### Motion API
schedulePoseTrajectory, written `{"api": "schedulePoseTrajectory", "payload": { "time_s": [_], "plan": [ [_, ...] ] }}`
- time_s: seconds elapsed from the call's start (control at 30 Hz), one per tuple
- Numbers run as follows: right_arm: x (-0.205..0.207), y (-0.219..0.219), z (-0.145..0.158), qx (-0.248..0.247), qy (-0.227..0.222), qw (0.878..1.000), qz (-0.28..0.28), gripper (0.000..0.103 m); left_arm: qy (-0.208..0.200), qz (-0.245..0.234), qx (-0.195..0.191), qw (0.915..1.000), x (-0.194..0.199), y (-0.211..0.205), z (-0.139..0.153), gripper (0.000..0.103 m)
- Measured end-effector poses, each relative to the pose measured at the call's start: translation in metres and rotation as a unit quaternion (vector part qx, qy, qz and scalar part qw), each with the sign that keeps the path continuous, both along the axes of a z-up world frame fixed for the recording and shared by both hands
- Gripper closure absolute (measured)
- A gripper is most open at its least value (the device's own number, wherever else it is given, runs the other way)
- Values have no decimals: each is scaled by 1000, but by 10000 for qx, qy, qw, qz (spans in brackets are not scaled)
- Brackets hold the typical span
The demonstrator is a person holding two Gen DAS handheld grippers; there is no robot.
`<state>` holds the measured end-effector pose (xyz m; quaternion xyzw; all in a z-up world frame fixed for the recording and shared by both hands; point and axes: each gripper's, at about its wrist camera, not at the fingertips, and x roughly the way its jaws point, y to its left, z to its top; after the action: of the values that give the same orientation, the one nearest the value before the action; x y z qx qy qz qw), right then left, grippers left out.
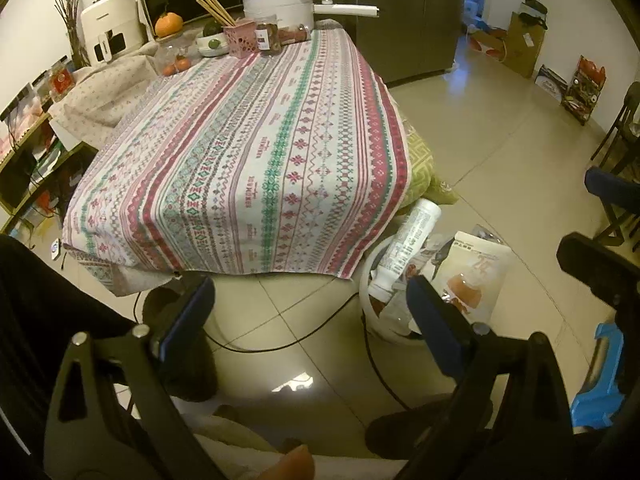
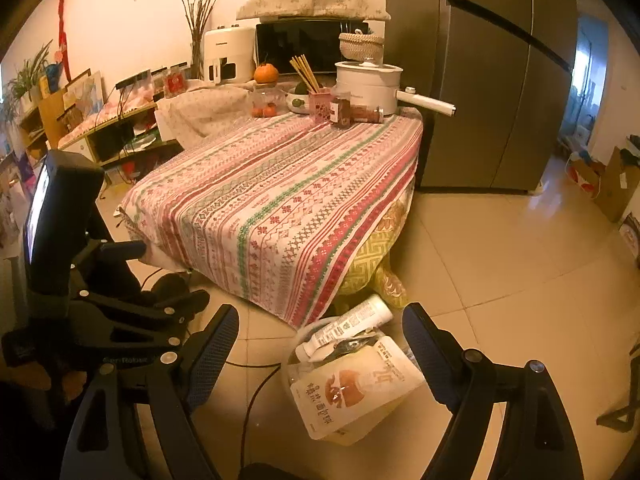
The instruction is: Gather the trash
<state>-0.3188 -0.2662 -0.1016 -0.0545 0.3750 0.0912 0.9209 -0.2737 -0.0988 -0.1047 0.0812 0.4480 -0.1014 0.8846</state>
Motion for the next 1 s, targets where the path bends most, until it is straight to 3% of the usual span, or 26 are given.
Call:
{"api": "schedulePoseTrajectory", "payload": {
  "time_s": [0.7,1.0],
  "plan": [
    [-5,-7,5,110,-120,9998,-94,18,-316,100,-65,9994,-8,0,15,7],
    [-1,-2,2,199,-91,9996,188,18,-323,206,-61,9992,-8,4,16,7]
  ]
}}
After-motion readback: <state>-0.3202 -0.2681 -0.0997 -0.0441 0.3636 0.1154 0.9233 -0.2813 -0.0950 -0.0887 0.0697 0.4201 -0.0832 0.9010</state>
